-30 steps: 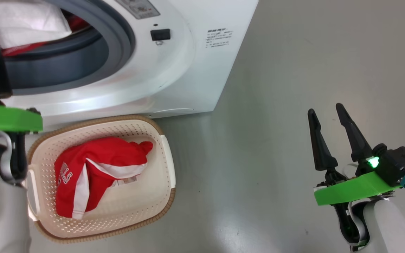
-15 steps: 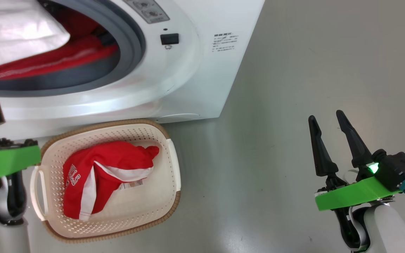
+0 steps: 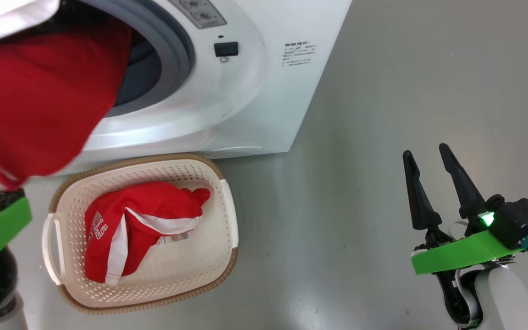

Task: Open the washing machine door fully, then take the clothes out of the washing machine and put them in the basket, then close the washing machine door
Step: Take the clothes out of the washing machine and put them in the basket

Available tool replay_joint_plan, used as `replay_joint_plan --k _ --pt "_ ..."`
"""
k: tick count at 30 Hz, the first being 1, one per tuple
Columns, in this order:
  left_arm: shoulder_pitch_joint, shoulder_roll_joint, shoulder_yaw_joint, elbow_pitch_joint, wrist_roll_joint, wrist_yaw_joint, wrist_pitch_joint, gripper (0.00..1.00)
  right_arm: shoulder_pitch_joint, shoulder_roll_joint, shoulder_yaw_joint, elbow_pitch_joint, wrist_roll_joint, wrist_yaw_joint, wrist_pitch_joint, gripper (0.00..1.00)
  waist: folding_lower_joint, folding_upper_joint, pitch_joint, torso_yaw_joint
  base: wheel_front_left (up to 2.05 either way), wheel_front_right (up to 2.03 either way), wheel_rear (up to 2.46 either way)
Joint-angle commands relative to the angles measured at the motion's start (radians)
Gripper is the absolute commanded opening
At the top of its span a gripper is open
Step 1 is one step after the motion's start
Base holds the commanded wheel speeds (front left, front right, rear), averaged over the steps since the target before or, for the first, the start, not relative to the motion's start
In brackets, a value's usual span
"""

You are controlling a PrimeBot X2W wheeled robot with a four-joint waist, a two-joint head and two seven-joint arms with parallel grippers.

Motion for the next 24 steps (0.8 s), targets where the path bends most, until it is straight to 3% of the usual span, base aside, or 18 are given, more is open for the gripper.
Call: replay_joint_plan --k 1,5,10,24 --pt "0.014 0.026 0.037 -0.062 0.006 -0.005 -0.004 0.0 0.01 -0.001 0.017 -0.022 -0.016 0.007 -0.006 1.0 0.0 0.0 0.001 -0.001 0.0 0.0 0.0" --pt "0.016 0.026 0.029 -0.098 0.01 -0.005 -0.004 0.0 0.007 -0.001 0.017 -0.021 -0.015 0.007 -0.006 1.0 0.0 0.0 0.005 -0.004 0.0 0.0 0.0" --pt "0.061 0.016 0.011 -0.025 -0.002 -0.005 -0.004 0.0 0.005 -0.001 0.021 -0.021 -0.012 0.007 -0.006 1.0 0.0 0.0 0.007 -0.011 0.0 0.0 0.0" --pt "0.113 0.006 -0.055 0.381 -0.024 -0.005 -0.004 0.0 -0.01 -0.001 0.021 -0.028 -0.007 0.007 -0.006 1.0 0.0 0.0 0.044 -0.016 0.0 0.0 0.0"
